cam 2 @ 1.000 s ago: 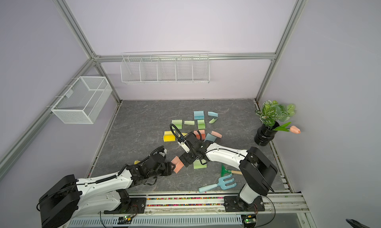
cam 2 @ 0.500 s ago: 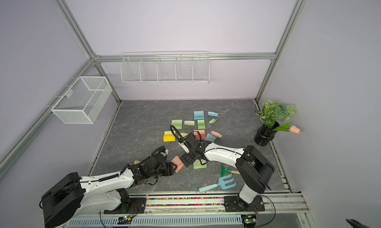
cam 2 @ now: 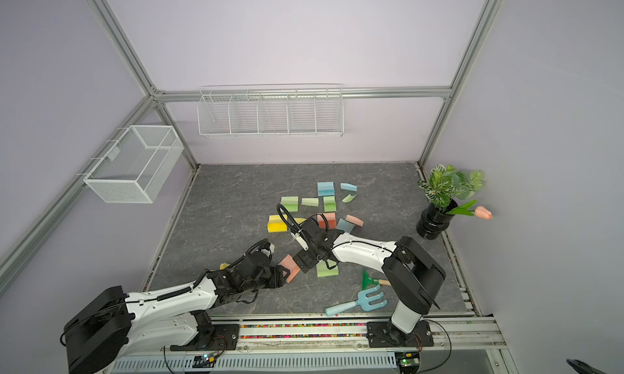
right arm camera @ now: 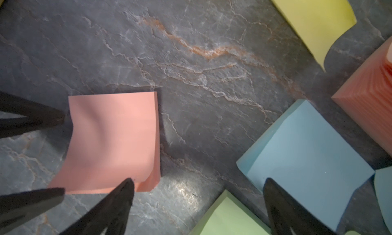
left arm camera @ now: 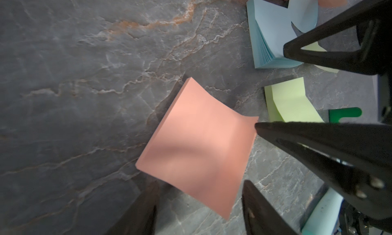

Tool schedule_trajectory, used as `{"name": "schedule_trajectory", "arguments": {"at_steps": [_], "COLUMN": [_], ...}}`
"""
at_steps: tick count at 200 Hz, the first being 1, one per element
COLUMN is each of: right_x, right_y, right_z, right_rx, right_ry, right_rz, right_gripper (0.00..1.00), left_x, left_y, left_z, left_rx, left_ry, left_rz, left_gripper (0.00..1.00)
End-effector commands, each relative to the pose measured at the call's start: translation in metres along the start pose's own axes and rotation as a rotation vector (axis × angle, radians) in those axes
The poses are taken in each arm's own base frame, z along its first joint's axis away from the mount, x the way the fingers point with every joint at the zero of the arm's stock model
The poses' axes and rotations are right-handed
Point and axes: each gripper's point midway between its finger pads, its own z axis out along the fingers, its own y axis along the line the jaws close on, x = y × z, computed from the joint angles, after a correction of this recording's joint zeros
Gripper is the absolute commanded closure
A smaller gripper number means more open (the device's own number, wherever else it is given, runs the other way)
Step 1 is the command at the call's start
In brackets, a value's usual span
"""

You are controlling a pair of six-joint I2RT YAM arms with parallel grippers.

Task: Tear off pages from different memo pads
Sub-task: Adjust the memo pad at the center of the board.

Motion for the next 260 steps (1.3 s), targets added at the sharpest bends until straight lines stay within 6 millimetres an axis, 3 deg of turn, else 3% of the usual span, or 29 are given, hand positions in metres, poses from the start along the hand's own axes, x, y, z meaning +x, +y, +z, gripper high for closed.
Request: {"name": "schedule_trajectory", "arguments": {"at_steps": [1,106,166,199,228,260], "right_x": [-0.002,-0.016,-0.018,-0.018,-0.022,-0.024], "right_y": [0.002,0.007,0.002,0.002,0.01,0.022], "right_z": [0.0,0.006,0.009,0.009,0.0,-0.006], "right_rx": [0.007,0.022,0.047,0.049,0.016,-0.014], "right_ry": [0.014,0.009,0.006,0.003,-0.037,-0.082], "right_rz": [-0.005,-0.013,-0.009,-0.006,-0.066,-0.173], "right_gripper": [0.05,0.05,0.06,0.06,0.04,0.03], "left_x": [-0.006,-0.005,-0.005,-0.003,-0.003,-0.005], "left_y": [-0.005,0.006,-0.003,0.008,0.021,0.021], "left_z": [-0.004,-0.01,-0.01,-0.009,-0.009,-0.011], "left_rx": [-0.001,-0.045,0.012,-0.047,-0.109,-0.112], "left_ry": [-0.017,-0.03,-0.031,-0.025,-0.033,-0.044], "left_rz": [0.001,0.0,-0.001,-0.002,-0.011,-0.019], "left_gripper": [0.36,0.39,0.39,0.44,0.5,0.52]}}
